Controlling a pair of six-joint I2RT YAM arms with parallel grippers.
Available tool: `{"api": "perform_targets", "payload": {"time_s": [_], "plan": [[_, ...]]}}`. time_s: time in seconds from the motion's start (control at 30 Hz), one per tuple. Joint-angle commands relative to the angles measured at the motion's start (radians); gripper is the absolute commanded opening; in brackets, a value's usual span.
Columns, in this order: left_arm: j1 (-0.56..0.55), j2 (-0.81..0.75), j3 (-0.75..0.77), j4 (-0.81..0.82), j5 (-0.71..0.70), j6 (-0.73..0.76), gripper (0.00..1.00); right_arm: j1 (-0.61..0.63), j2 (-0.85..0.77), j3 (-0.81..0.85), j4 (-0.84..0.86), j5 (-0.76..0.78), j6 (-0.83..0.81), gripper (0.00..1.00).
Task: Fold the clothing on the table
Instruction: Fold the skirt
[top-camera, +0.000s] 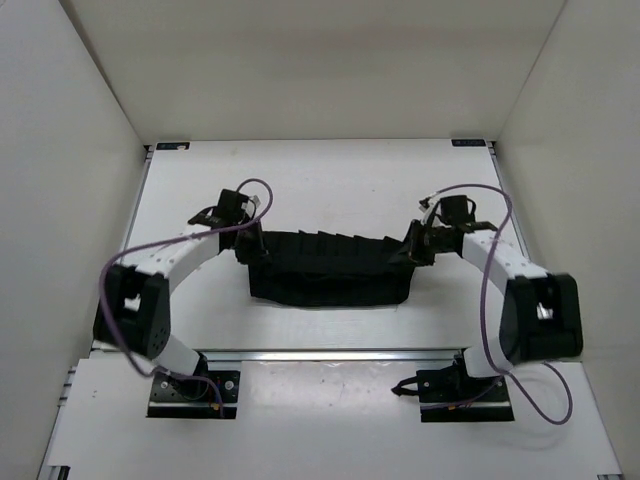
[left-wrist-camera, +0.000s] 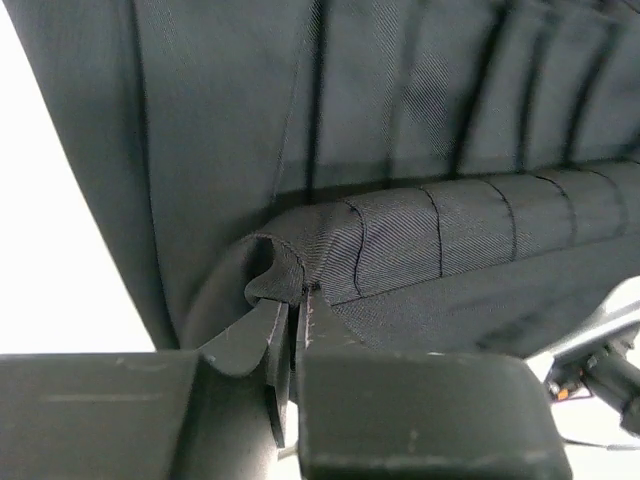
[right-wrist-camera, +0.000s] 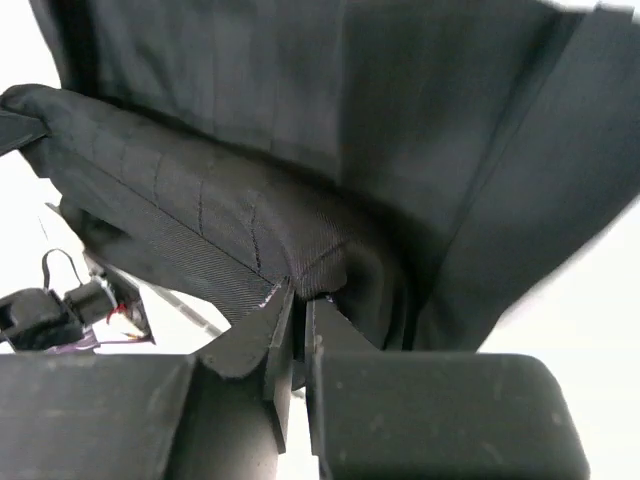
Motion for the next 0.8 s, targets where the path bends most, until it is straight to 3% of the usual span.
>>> {"api": "perform_targets", "payload": {"time_s": [0.0, 0.1, 0.13, 0.17, 0.2, 0.23, 0.27, 0.3, 0.4, 0.57, 0.77], "plan": [[0.069, 0.124, 0.112, 0.006, -0.187, 0.089, 0.02, -0.05, 0.115, 0.135, 0.082, 0.127, -0.092, 0.0], [0.087, 0.252, 0.261, 0.008, -0.161, 0.088, 0.06, -0.061, 0.238, 0.271, 0.082, 0.125, -0.11, 0.01], [0.08, 0.293, 0.29, -0.005, -0.156, 0.091, 0.22, -0.061, 0.287, 0.331, 0.077, 0.121, -0.115, 0.06], [0.077, 0.31, 0.344, -0.02, -0.153, 0.091, 0.46, -0.071, 0.324, 0.378, 0.062, 0.11, -0.11, 0.22], [0.081, 0.339, 0.391, -0.038, -0.159, 0.097, 0.51, -0.07, 0.342, 0.396, 0.053, 0.112, -0.116, 0.42], [0.078, 0.359, 0.419, -0.045, -0.168, 0.102, 0.66, -0.078, 0.361, 0.434, 0.045, 0.118, -0.122, 0.48], [0.083, 0.367, 0.46, -0.06, -0.185, 0.108, 0.88, -0.081, 0.367, 0.448, 0.035, 0.115, -0.121, 0.55], [0.078, 0.373, 0.493, -0.068, -0.194, 0.111, 0.98, -0.085, 0.368, 0.46, 0.039, 0.115, -0.125, 0.61], [0.107, 0.363, 0.539, -0.058, -0.199, 0.123, 0.99, -0.085, 0.3, 0.462, 0.079, 0.136, -0.119, 0.83], [0.103, 0.292, 0.553, -0.042, -0.24, 0.123, 0.98, -0.085, 0.185, 0.359, 0.128, 0.15, -0.13, 0.84], [-0.026, 0.154, 0.306, 0.061, -0.276, 0.122, 0.92, -0.027, 0.109, 0.192, 0.084, 0.222, -0.168, 0.85]]}}
